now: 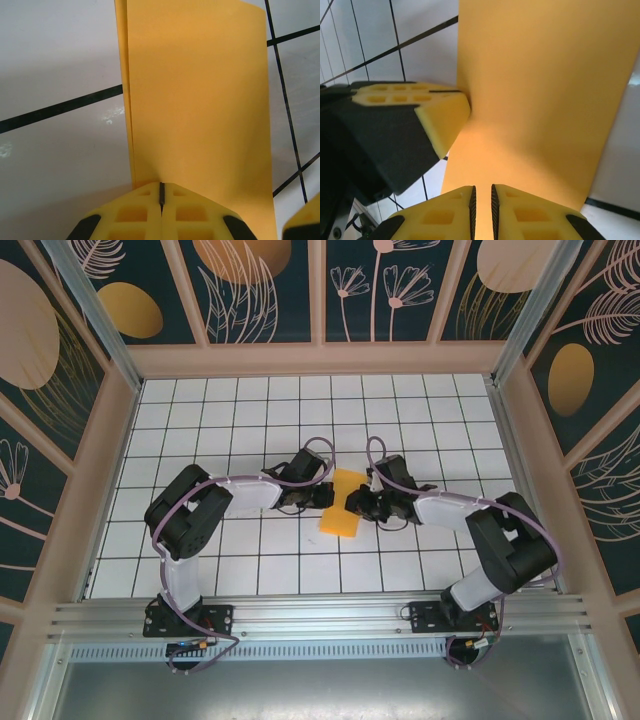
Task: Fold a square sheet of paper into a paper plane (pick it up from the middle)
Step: First fold the paper in half at the center of the table.
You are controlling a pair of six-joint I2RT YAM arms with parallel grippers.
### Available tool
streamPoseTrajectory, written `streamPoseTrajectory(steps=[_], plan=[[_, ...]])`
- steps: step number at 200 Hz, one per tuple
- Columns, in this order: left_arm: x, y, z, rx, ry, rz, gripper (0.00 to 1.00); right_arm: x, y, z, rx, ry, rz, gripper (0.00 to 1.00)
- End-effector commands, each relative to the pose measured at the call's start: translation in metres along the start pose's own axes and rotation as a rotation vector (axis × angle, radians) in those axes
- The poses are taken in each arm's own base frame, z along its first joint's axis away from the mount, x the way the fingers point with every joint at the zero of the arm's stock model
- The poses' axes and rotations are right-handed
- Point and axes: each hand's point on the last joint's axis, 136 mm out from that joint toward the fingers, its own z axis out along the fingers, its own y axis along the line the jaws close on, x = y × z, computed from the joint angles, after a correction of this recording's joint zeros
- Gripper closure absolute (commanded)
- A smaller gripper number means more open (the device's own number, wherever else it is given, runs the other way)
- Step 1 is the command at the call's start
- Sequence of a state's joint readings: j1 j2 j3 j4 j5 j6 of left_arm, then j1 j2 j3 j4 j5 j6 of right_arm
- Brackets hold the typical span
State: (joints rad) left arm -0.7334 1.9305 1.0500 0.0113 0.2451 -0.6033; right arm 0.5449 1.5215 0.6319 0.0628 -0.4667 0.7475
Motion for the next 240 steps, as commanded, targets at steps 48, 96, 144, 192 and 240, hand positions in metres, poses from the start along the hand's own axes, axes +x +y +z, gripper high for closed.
streamPoseTrajectory(steps=[48, 96, 144, 192, 240], plan=[[0.051, 0.044, 0.006, -0.16, 0.15, -0.045, 1.0, 0.035, -0.033, 0.008, 0.073, 0.057, 0.065, 0.8], [0.048, 0.04, 0.007, -0.139, 0.14, -0.054, 1.0, 0.044, -0.006, -0.003, 0.002, 0.055, 0.019, 0.78], [0.047, 0.038, 0.006, -0.138, 0.14, -0.051, 1.0, 0.065, -0.036, 0.011, 0.11, 0.107, 0.037, 0.79], [0.044, 0.036, 0.004, -0.134, 0.136, -0.052, 1.0, 0.063, -0.019, -0.001, 0.069, 0.086, 0.013, 0.78], [0.043, 0.034, 0.006, -0.124, 0.136, -0.056, 1.0, 0.069, -0.044, -0.002, 0.106, 0.08, 0.047, 0.77]])
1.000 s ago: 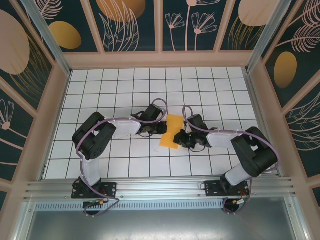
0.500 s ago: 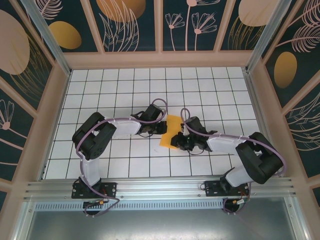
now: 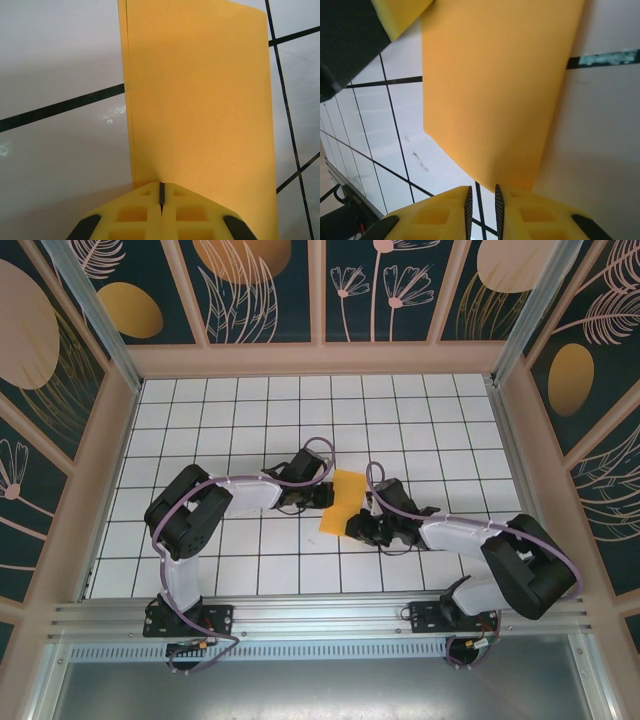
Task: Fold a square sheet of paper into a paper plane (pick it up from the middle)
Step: First fold the paper in half at the center of the table, then fold the triangle a second time at the center of the table.
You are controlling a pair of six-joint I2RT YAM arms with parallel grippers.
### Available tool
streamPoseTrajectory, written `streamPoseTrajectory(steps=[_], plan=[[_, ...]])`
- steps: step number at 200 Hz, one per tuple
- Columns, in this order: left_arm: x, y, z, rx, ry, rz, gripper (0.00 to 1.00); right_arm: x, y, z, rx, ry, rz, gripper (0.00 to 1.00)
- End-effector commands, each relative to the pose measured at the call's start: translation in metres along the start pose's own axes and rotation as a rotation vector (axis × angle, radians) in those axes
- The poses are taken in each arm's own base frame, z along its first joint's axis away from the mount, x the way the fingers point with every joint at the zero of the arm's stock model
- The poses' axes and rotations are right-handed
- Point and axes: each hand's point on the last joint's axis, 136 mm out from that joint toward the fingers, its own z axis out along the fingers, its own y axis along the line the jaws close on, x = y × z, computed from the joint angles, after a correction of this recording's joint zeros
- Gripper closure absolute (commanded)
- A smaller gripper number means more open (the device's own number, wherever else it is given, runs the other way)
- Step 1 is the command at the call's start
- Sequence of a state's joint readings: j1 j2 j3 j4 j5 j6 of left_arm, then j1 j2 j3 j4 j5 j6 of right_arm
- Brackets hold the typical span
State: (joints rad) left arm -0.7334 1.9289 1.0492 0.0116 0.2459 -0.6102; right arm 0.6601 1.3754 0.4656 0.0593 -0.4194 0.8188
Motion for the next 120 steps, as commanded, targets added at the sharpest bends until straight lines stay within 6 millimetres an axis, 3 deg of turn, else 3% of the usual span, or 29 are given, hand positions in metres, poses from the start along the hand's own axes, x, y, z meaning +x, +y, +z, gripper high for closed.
streamPoseTrajectory(steps=[1, 24, 58, 69, 76, 90, 97, 111, 120], plan=[[0.043, 0.035, 0.006, -0.125, 0.136, -0.049, 1.0, 0.01, -0.028, 0.007, 0.075, 0.026, 0.05, 0.77], [0.037, 0.029, 0.001, -0.113, 0.119, -0.05, 1.0, 0.004, -0.033, 0.005, 0.145, 0.029, 0.029, 0.77], [0.02, 0.013, -0.017, -0.079, 0.056, -0.062, 1.0, -0.041, -0.006, -0.029, 0.112, -0.106, -0.014, 0.76], [0.011, 0.005, -0.027, -0.064, 0.019, -0.07, 0.98, -0.056, -0.006, -0.04, 0.128, -0.16, -0.004, 0.72], [0.005, 0.0, -0.033, -0.048, -0.006, -0.075, 0.97, -0.068, -0.01, -0.047, 0.146, -0.206, 0.01, 0.63], [-0.01, -0.008, -0.05, -0.033, -0.08, -0.085, 0.85, -0.08, -0.008, -0.051, 0.149, -0.228, 0.018, 0.42], [-0.014, -0.009, -0.056, -0.039, -0.11, -0.092, 0.78, -0.085, -0.006, -0.05, 0.152, -0.222, 0.014, 0.39], [-0.024, -0.01, -0.071, -0.044, -0.172, -0.1, 0.74, -0.091, 0.0, -0.044, 0.165, -0.206, -0.001, 0.39], [-0.031, -0.009, -0.077, -0.05, -0.206, -0.111, 0.66, -0.094, 0.004, -0.037, 0.165, -0.191, -0.008, 0.39]])
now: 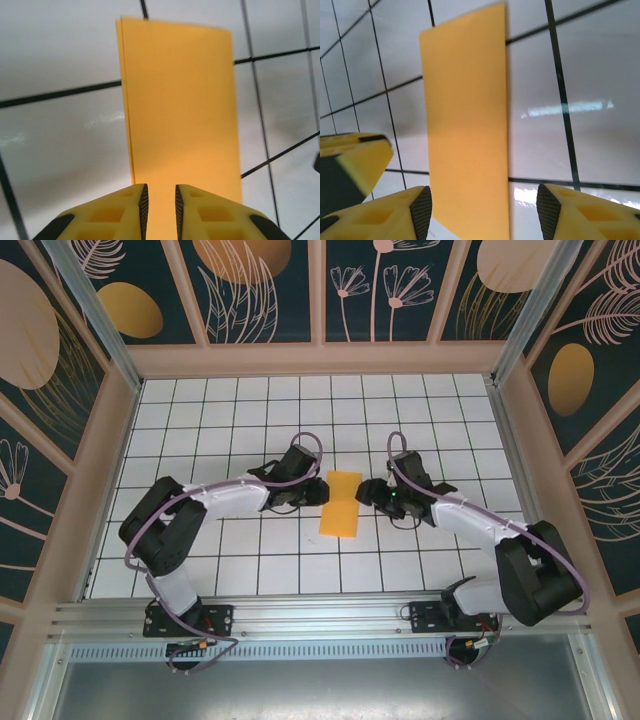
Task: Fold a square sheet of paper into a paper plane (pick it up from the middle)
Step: Fold the triangle a second time at the center of the table.
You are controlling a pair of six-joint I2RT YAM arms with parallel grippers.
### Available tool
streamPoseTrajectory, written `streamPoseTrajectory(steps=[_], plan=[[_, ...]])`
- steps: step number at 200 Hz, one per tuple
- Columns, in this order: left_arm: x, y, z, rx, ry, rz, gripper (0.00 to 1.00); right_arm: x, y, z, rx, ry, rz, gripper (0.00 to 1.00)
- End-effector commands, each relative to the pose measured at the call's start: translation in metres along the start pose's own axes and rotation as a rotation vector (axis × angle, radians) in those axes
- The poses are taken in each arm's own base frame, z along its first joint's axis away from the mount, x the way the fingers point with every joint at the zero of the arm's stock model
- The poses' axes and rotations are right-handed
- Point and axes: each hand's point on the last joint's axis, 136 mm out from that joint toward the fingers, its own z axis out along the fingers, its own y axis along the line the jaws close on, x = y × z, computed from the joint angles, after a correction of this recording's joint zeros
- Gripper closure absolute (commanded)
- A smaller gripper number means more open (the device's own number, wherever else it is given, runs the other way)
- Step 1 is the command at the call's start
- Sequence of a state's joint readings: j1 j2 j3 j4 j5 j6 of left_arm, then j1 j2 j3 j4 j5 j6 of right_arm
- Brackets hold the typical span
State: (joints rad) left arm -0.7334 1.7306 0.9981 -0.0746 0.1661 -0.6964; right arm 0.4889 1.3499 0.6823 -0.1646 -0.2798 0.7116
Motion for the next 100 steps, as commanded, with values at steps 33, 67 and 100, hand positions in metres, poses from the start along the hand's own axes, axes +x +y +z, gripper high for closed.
streamPoseTrajectory(steps=[33, 67, 100], plan=[[-0.009, 0.019, -0.021, -0.027, -0.105, -0.094, 0.62, -0.007, 0.008, 0.036, 0.099, 0.071, -0.056, 0.42], [-0.003, 0.023, -0.02, 0.065, -0.09, -0.166, 0.57, -0.007, 0.016, 0.05, 0.103, 0.093, -0.072, 0.43], [0.002, 0.027, -0.016, 0.086, -0.069, -0.179, 0.59, -0.005, 0.015, 0.054, 0.096, 0.112, -0.071, 0.43]])
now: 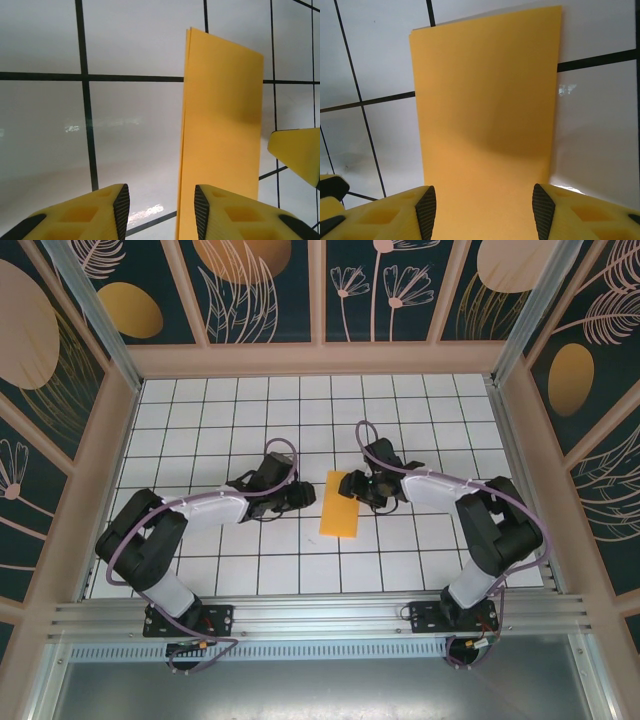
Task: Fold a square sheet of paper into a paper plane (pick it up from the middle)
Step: Fold the triangle a second time at the center of the table.
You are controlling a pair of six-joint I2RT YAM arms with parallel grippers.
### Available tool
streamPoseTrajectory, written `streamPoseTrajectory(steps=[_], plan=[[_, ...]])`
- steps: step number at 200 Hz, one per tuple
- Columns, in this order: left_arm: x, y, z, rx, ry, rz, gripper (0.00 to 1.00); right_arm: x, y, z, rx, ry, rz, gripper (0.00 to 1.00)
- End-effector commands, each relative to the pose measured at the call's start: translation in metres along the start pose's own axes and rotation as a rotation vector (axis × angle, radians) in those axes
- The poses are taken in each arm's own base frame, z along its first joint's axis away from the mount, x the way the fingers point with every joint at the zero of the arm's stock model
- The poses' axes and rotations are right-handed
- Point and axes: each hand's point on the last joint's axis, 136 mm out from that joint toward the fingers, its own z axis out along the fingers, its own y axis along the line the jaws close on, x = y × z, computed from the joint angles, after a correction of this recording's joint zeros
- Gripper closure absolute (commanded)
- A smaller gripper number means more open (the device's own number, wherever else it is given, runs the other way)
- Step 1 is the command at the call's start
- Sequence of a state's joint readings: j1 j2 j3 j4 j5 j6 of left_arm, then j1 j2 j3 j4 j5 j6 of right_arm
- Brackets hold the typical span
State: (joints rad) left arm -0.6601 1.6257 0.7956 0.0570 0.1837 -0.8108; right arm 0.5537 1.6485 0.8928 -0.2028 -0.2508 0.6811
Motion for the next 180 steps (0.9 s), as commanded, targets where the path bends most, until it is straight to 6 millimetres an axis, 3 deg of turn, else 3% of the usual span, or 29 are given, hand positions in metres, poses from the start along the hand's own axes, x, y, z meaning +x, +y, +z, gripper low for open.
streamPoseTrajectory(steps=[1, 154, 180], plan=[[-0.006, -0.014, 0.0, 0.079, -0.011, -0.017, 0.59, 0.0, 0.003, 0.001, 0.005, 0.012, -0.022, 0.43], [0.005, -0.018, 0.013, 0.118, 0.056, -0.017, 0.6, 0.025, -0.015, 0.013, -0.005, 0.083, -0.008, 0.43], [0.007, -0.019, 0.015, 0.127, 0.07, -0.021, 0.59, 0.019, -0.022, 0.013, -0.008, 0.075, 0.014, 0.43]])
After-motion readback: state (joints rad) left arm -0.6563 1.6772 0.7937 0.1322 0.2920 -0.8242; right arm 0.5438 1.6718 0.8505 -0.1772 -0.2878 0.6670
